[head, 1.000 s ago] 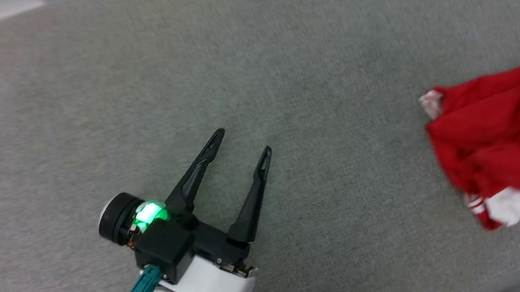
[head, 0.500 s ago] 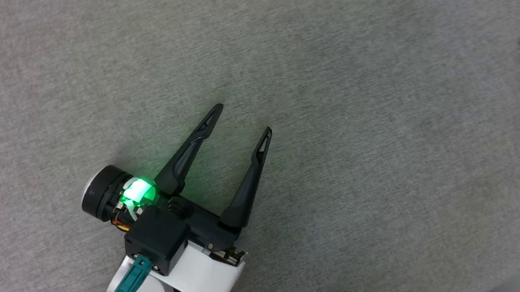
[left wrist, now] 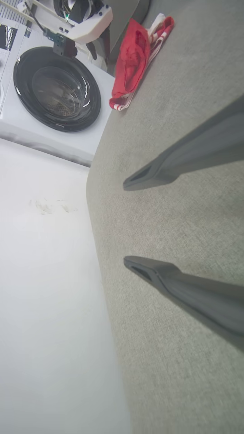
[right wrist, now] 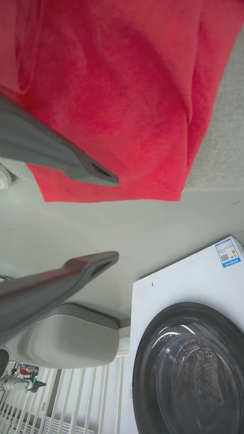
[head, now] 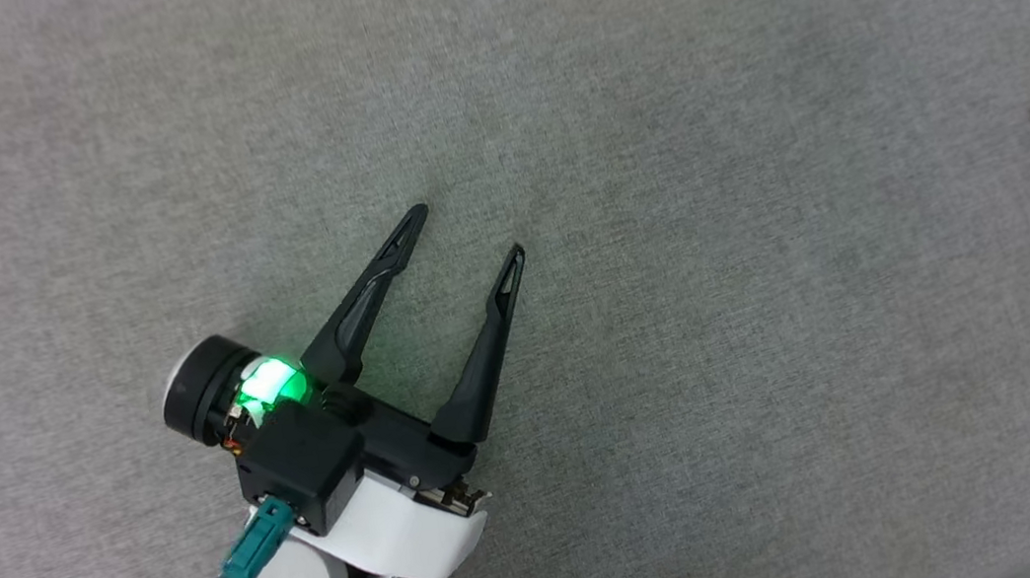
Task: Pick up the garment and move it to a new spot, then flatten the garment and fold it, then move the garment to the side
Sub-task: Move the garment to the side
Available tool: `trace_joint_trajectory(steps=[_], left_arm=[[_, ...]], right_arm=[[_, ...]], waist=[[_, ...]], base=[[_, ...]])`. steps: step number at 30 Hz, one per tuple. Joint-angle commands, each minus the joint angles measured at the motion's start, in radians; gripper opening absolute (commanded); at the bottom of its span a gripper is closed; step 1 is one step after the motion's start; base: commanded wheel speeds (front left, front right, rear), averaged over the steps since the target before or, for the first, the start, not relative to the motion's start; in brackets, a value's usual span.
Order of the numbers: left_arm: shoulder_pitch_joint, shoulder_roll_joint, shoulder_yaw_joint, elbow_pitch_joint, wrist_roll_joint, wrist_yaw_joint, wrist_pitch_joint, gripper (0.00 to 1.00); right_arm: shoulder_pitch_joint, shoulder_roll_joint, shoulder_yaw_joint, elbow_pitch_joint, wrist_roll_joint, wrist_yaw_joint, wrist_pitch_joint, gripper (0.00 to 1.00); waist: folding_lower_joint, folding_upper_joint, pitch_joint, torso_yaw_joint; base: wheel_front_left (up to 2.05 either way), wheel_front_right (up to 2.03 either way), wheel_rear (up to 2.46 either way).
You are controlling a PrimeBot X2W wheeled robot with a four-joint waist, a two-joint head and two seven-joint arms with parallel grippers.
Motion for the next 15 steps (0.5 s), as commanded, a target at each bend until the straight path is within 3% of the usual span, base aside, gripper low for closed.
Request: trace_joint_trajectory(steps=[1, 7, 15], left_arm=[[0.023, -0.018, 0.013, 0.005, -0.007, -0.002, -0.002, 1.00], [0.088, -0.060, 0.080, 0.020, -0.012, -0.002, -0.002, 1.00], [0.219, -0.099, 0.207, 0.008, 0.007, -0.002, -0.002, 1.00]], right_arm=[[-0.011, -0.003, -0.010, -0.023, 0.008, -0.001, 0.003, 1.00], [0.035, 0.034, -0.052, -0.144, 0.057, -0.001, -0.012, 1.00], [0.147, 0.206, -0.103, -0.438, 0.100, -0.001, -0.090, 1.00]], waist=[[-0.0001, 0.0000, -0.057, 0.010], [-0.0001, 0.0000, -0.184, 0.049], [-0.0001, 0.0000, -0.353, 0.109]], base=[[0.00, 0.00, 0.00], [0.00, 0.00, 0.00], [0.00, 0.00, 0.00]])
